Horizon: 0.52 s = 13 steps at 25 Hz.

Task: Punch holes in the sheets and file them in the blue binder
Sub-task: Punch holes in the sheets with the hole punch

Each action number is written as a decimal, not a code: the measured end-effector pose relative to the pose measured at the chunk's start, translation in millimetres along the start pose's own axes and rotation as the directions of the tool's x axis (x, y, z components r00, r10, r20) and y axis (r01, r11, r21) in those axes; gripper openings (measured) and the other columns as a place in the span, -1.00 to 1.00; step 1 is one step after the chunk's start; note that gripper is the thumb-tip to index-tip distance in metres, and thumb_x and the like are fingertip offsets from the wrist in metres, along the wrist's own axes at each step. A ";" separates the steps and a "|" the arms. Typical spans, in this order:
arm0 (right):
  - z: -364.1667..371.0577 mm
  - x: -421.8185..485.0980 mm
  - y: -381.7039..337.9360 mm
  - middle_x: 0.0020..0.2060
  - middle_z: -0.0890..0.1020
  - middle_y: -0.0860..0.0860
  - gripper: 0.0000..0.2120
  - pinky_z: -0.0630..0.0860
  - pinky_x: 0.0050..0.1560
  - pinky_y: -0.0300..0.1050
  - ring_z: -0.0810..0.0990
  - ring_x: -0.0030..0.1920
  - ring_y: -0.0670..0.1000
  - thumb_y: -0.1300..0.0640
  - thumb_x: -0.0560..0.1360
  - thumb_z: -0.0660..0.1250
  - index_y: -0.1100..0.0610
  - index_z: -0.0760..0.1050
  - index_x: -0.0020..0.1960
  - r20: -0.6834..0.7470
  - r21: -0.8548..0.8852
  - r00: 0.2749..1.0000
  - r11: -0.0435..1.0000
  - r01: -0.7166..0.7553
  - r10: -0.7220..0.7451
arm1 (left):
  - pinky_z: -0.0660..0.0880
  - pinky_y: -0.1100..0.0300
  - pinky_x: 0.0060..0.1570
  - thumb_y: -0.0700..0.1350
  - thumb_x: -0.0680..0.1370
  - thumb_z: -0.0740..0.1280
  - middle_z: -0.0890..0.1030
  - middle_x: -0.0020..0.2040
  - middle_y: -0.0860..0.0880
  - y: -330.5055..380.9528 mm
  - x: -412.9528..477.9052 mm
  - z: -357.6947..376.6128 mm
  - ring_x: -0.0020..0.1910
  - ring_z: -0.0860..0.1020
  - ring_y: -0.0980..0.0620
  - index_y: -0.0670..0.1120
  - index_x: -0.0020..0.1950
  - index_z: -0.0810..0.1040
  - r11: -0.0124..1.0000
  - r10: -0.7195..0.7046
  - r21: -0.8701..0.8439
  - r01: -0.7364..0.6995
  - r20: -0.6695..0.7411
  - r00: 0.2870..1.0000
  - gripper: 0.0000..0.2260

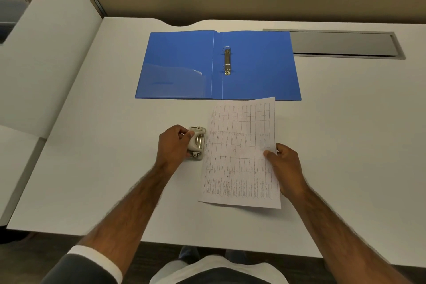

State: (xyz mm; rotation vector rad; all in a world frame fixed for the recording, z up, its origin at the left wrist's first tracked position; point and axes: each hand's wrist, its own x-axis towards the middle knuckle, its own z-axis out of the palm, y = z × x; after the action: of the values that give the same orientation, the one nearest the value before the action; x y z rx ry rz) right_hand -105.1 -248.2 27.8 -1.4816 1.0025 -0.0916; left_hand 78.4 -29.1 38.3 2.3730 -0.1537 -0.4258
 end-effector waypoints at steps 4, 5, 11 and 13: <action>1.1 -1.2 2.4 0.07 0.67 -0.05 -0.84 0.64 0.01 0.06 0.69 -0.02 0.04 0.11 0.58 0.28 0.03 0.56 0.14 0.007 0.059 1.000 0.998 -0.027 0.027 | 0.41 0.46 -0.46 -0.02 0.57 0.37 0.62 -0.07 -0.03 -0.2 -0.9 0.6 -0.29 0.51 0.16 -0.15 0.04 0.59 1.000 -0.005 -0.015 0.005 0.005 1.000 -0.79; 1.3 -1.3 3.3 0.07 0.67 -0.04 -0.82 0.64 0.02 0.08 0.69 -0.01 0.04 0.12 0.57 0.29 0.04 0.56 0.15 0.012 0.069 0.999 0.997 -0.036 0.035 | 0.42 0.48 -0.48 -0.02 0.57 0.37 0.62 -0.08 -0.04 0.1 -1.2 0.5 -0.30 0.52 0.16 -0.16 0.03 0.59 0.999 -0.011 -0.040 0.011 0.008 1.000 -0.79; 2.2 -1.0 2.6 0.05 0.68 -0.03 -0.81 0.65 0.00 0.03 0.69 -0.02 0.04 0.16 0.57 0.28 0.08 0.56 0.16 0.006 0.087 1.000 0.996 -0.024 0.024 | 0.46 0.47 -0.50 -0.03 0.57 0.37 0.62 -0.06 -0.08 -0.9 -0.5 0.1 -0.30 0.56 0.12 -0.18 0.06 0.58 0.997 -0.013 -0.082 0.015 0.028 1.000 -0.78; 3.3 0.5 3.0 0.05 0.67 -0.03 -0.82 0.64 0.02 0.03 0.68 -0.02 0.02 0.15 0.57 0.28 0.06 0.56 0.14 -0.012 0.034 1.000 0.999 -0.012 0.012 | 0.47 0.44 -0.49 -0.02 0.57 0.37 0.63 -0.07 -0.07 -1.4 -0.7 -0.1 -0.29 0.57 0.11 -0.16 0.05 0.58 0.997 -0.009 -0.075 0.011 0.028 1.000 -0.79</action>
State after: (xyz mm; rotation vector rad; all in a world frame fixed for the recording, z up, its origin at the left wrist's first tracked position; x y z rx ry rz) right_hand -104.4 -245.5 24.4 -1.4456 1.0151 -0.1081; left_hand 77.8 -27.8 37.6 2.2959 -0.1364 -0.4617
